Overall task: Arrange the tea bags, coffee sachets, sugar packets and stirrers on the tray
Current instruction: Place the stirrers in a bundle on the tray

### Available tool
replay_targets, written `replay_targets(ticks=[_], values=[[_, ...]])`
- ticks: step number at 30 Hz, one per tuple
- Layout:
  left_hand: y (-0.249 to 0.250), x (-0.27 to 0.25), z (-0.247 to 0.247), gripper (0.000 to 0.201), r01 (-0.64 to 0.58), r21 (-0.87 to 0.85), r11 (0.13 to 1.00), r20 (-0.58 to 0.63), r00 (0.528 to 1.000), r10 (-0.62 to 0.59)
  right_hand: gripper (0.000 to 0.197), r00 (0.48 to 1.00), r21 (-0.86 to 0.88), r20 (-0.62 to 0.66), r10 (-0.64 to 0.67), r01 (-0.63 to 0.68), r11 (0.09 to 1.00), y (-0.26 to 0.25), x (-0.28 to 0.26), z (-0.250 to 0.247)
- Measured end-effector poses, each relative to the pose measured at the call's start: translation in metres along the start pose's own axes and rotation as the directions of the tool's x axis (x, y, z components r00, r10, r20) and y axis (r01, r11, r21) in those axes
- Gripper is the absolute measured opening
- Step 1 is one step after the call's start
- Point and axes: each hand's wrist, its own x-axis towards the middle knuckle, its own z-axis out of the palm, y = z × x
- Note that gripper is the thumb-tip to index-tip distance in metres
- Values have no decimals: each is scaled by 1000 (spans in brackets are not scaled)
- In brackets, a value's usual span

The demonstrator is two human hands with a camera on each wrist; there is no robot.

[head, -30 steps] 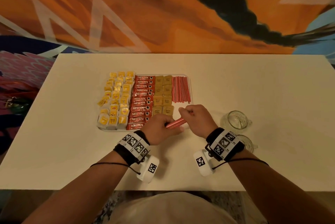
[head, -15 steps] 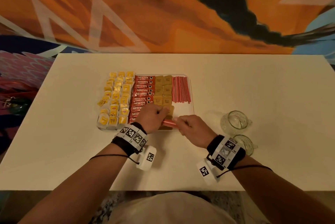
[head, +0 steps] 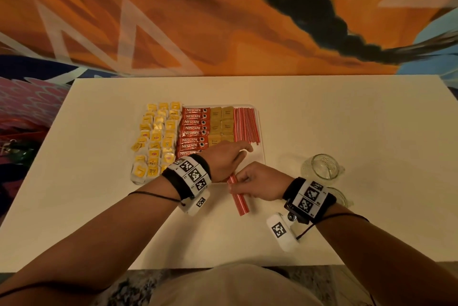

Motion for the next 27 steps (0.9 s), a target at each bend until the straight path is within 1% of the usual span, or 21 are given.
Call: replay_targets(ticks=[3,6,8,9,12,14,16,18,21,23,27], values=[[1,7,3,32,23,-17,1000,-27,999,-23,44,999,22,-26,32,-31,999,4,4,0],[-3,14,3,36,79,-152,985,-115,989,-97,42,994,73,-79,72,-66,995,9,9,-5],[-8,19,-1,39,117,-211,971,-193,968,-158,39,983,105,-151,108,-92,990,12,15,-12],[-13,21,-2,37,135,-211,968,-218,959,-181,38,971,107,-202,125,-105,989,14,19,-16],[-29,28,-2,27,163,-128,978,-250,949,-191,42,914,56,-367,174,-165,985,22,33,-29],[-39,31,1,15,177,-42,983,-230,956,-182,49,889,30,-411,203,-210,977,25,44,-36],[-44,31,5,10,205,42,978,-183,964,-195,47,882,18,-409,233,-248,969,25,52,-38],[-46,30,8,11,227,91,970,-158,965,-211,41,886,13,-381,265,-281,959,24,59,-37],[-46,30,12,22,237,138,962,-118,968,-221,36,886,3,-346,307,-326,945,25,65,-33],[-44,30,14,27,226,153,962,-90,973,-214,36,871,1,-350,345,-368,930,27,64,-33],[-40,29,18,27,179,181,967,-59,983,-171,28,844,18,-369,388,-411,911,30,59,-36]])
